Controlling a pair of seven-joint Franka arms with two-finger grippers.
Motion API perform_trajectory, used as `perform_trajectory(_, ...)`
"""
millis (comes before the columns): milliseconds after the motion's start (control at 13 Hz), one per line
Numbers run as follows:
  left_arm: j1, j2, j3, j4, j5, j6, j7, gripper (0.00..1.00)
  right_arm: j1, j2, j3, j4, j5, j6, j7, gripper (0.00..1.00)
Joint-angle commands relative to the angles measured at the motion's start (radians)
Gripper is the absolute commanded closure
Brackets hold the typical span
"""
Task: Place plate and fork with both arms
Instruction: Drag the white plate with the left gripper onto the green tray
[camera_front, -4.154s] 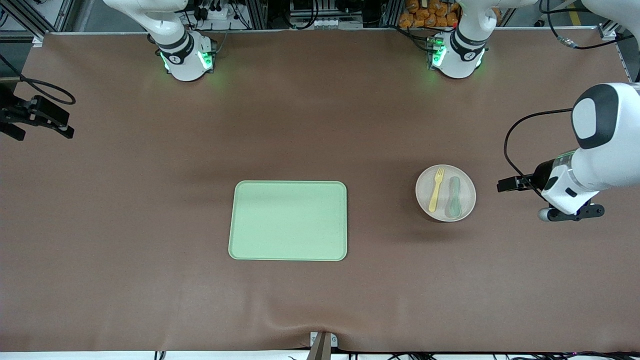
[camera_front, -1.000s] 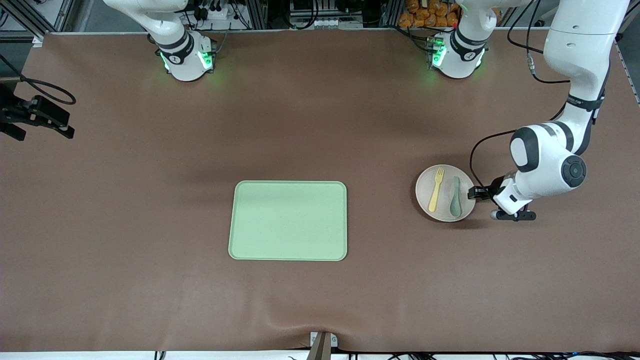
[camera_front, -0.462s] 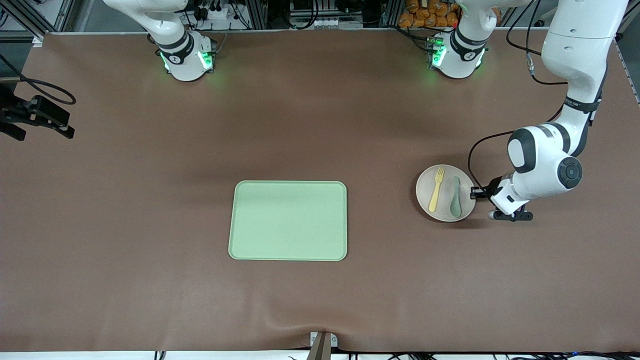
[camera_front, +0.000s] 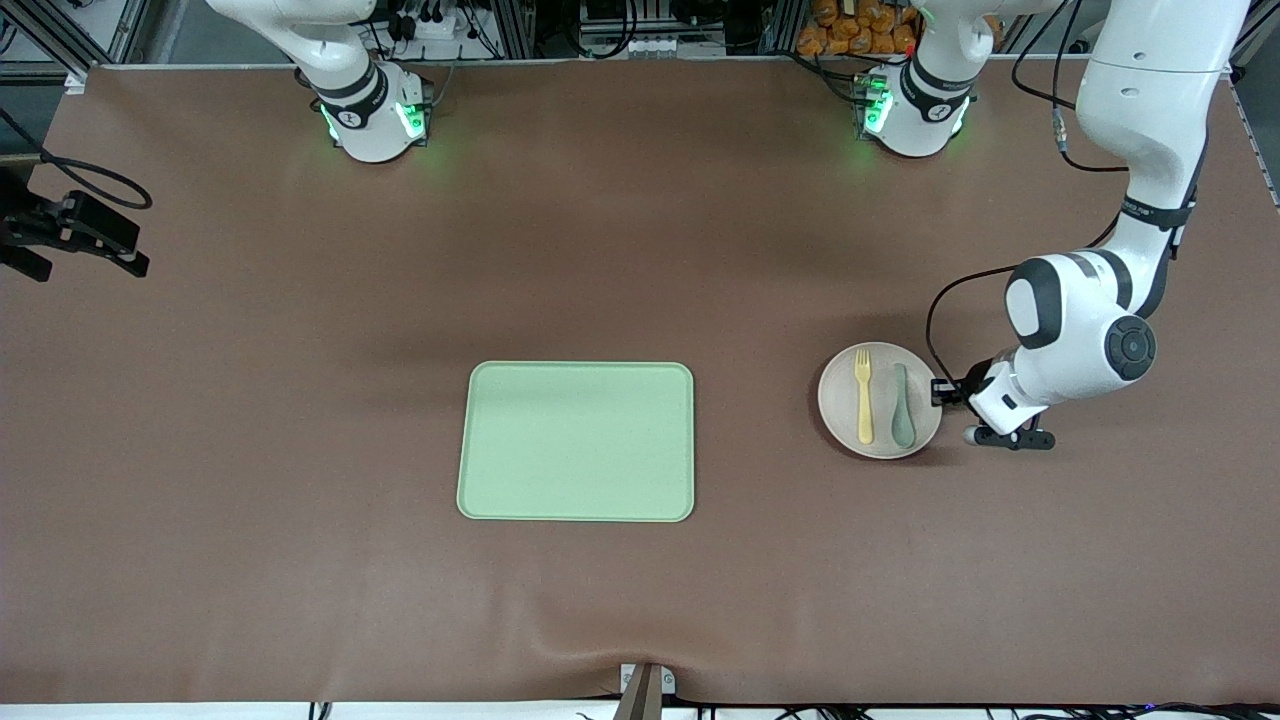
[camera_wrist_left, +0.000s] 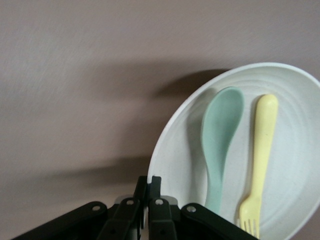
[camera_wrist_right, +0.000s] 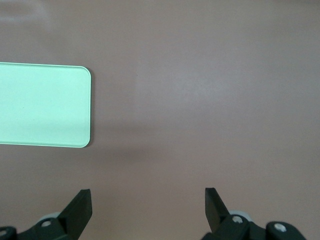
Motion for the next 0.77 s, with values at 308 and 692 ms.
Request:
perform_trajectory(308, -0.054, 0.047, -0.033, 0.28, -0.018, -0.15, 0.008, 1.0, 0.003, 0.003, -0.004, 0.007, 0.011, 0.001, -0.008, 0.0)
perform_trajectory(692, -0.121, 0.067, -0.037, 0.396, -0.068, -0.196, -0.069, 1.0, 0.0, 0.003, -0.004, 0.007, 0.01, 0.001, -0.009, 0.0)
